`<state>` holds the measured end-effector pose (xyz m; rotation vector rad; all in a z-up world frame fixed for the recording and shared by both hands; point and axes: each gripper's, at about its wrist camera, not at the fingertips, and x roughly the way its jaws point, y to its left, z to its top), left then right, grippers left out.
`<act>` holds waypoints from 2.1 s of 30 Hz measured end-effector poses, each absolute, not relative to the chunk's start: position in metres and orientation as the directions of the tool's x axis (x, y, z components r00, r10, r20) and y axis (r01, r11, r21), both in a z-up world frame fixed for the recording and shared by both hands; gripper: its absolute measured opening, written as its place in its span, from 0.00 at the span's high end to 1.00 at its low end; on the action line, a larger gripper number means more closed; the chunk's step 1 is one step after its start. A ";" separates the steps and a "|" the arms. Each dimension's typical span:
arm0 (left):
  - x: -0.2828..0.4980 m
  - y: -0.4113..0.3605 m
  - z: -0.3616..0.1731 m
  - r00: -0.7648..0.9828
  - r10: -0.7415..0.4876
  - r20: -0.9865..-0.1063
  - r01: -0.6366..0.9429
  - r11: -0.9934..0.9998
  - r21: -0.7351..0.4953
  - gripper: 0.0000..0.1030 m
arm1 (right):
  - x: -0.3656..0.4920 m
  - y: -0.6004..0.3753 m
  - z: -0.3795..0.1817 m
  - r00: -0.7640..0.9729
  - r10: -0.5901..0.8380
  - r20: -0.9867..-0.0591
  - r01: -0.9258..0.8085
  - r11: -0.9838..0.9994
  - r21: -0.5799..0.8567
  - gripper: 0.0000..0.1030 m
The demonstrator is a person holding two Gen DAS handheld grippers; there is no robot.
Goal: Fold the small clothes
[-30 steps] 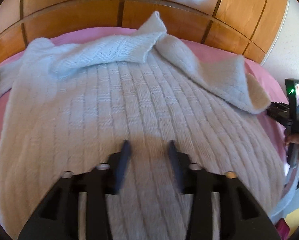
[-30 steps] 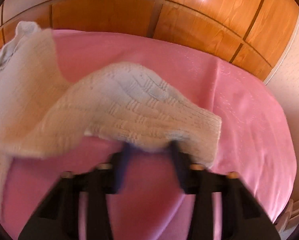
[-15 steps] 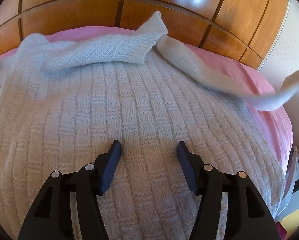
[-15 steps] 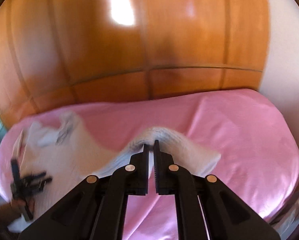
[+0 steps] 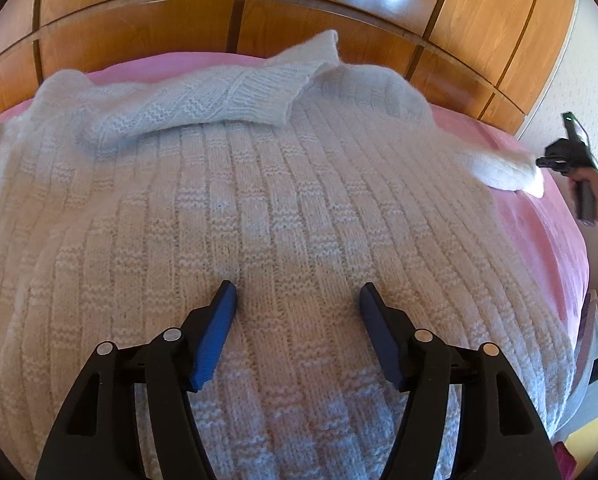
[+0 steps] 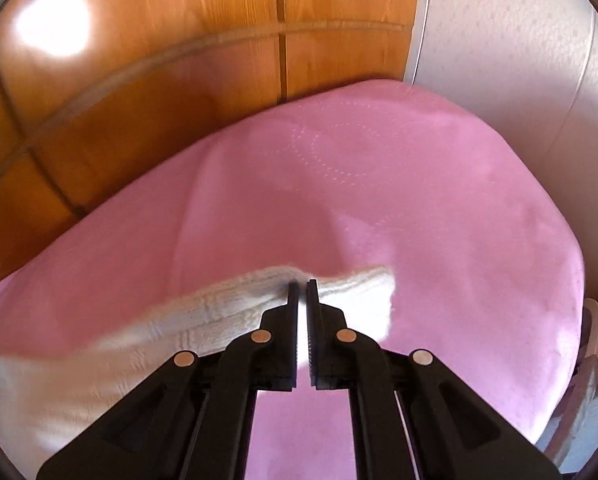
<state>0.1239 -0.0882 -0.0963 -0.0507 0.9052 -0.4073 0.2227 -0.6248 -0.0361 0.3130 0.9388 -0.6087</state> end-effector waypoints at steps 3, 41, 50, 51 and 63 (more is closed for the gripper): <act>0.124 -0.090 -0.096 0.550 -0.361 -0.754 0.323 0.924 -0.206 0.37 | 0.229 -0.626 -0.044 0.419 -0.370 -0.829 0.642 0.766 -0.018 0.37; 0.200 0.224 -0.095 0.530 0.263 -0.806 -0.358 0.931 0.068 0.85 | 0.191 -0.199 -0.089 0.558 0.239 -0.795 -0.186 0.969 0.161 0.04; 0.129 0.346 0.005 0.580 0.404 -0.708 -0.588 0.809 -0.021 0.90 | 0.207 -0.177 -0.080 0.522 0.284 -0.804 -0.248 0.953 0.175 0.18; 0.124 0.358 0.009 0.560 0.431 -0.707 -0.614 0.789 -0.005 0.90 | 0.215 -0.174 -0.079 0.513 0.295 -0.806 -0.259 0.948 0.182 0.23; 0.117 0.414 -0.042 0.366 0.421 -0.830 -0.743 0.669 0.012 0.78 | 0.329 -0.148 -0.074 0.540 0.164 -0.825 -0.160 0.983 0.090 0.20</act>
